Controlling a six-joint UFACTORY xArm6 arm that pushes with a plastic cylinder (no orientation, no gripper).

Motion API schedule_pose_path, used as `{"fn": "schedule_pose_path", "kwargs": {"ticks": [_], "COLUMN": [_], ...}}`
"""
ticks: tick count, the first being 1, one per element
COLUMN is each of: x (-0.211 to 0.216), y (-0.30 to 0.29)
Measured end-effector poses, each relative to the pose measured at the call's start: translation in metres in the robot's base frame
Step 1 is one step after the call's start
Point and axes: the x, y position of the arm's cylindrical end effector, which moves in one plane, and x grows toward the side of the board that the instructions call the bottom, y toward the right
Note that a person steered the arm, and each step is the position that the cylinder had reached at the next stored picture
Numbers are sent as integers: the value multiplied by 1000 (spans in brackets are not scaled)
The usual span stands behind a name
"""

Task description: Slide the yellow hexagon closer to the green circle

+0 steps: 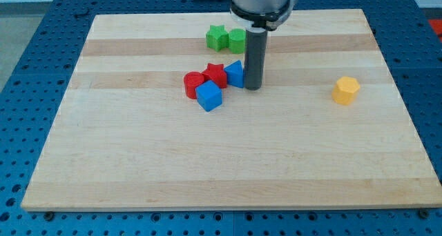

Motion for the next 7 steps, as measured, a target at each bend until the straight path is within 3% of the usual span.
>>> {"fn": "schedule_pose_path", "kwargs": {"ticks": [3, 5, 7], "x": [9, 76, 83], "y": [21, 26, 107]}}
